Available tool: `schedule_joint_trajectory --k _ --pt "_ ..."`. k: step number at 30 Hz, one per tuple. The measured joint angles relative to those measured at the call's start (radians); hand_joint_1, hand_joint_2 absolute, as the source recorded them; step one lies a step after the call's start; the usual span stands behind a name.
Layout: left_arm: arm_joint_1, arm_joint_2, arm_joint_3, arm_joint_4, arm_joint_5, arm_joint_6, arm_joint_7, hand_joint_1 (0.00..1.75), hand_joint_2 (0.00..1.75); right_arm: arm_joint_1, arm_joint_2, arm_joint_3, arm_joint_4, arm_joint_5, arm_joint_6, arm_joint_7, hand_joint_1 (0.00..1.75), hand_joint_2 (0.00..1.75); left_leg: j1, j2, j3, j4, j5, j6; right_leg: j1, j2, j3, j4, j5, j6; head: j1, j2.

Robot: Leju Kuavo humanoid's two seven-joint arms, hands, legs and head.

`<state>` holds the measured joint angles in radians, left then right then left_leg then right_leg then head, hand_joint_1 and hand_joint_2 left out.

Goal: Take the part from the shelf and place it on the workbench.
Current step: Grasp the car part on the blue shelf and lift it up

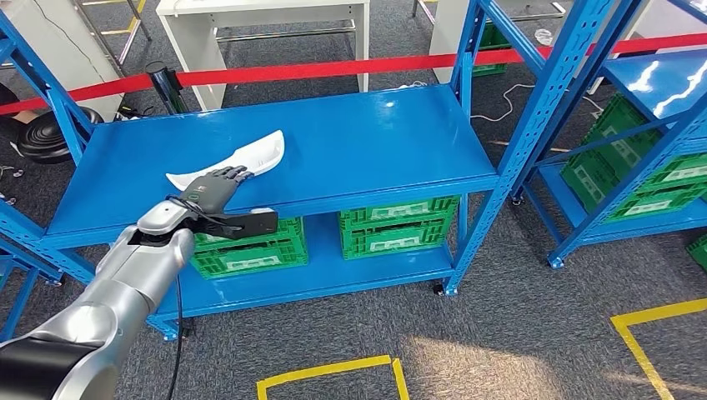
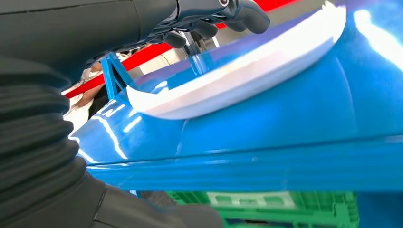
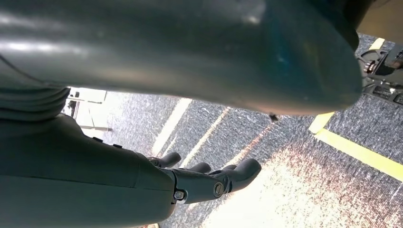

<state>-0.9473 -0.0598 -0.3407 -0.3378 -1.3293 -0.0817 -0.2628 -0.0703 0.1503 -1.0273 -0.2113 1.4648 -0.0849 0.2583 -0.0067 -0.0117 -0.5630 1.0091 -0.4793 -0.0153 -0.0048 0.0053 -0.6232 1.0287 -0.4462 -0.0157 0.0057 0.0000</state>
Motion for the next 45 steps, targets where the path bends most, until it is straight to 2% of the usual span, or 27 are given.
schedule_joint_trajectory --k 3,7,18,36,45 --pt "0.001 -0.006 0.0 0.0 0.012 0.028 0.022 0.0 1.75 0.0 0.0 0.0 0.0 -0.003 -0.001 0.0 0.0 0.0 0.0 0.0 0.0 0.0 0.0 0.0 0.0 0.0 0.0 0.0 0.0 0.0 0.0 0.0" --pt "0.001 -0.01 0.0 -0.001 0.026 0.051 0.038 0.0 0.0 0.0 0.0 0.0 0.0 -0.006 -0.002 0.0 0.0 0.0 0.0 0.0 0.0 0.0 0.0 0.0 0.0 0.0 0.0 0.0 0.0 0.0 0.0 0.0" --pt "0.0 -0.025 0.0 -0.016 0.057 0.162 0.076 0.0 0.0 0.0 0.001 0.0 0.0 -0.01 -0.008 0.0 0.0 0.0 0.0 0.0 0.0 0.0 0.0 0.0 0.0 0.0 0.0 0.0 0.0 0.0 0.0 0.0" --pt "-0.001 -0.033 0.019 -0.019 0.068 0.12 0.144 0.0 0.0 0.0 0.001 0.0 0.0 -0.001 0.002 0.0 0.0 0.0 0.0 0.0 0.001 0.0 0.0 0.0 0.0 0.0 0.001 0.0 0.0 0.0 0.0 0.0" --pt "-0.001 -0.03 0.019 -0.019 0.06 0.11 0.147 0.0 0.0 0.0 0.0 0.0 0.0 0.001 0.009 0.0 0.0 0.0 0.0 0.0 0.001 0.0 0.0 0.0 0.0 0.0 0.001 0.0 0.0 0.0 0.0 0.0"
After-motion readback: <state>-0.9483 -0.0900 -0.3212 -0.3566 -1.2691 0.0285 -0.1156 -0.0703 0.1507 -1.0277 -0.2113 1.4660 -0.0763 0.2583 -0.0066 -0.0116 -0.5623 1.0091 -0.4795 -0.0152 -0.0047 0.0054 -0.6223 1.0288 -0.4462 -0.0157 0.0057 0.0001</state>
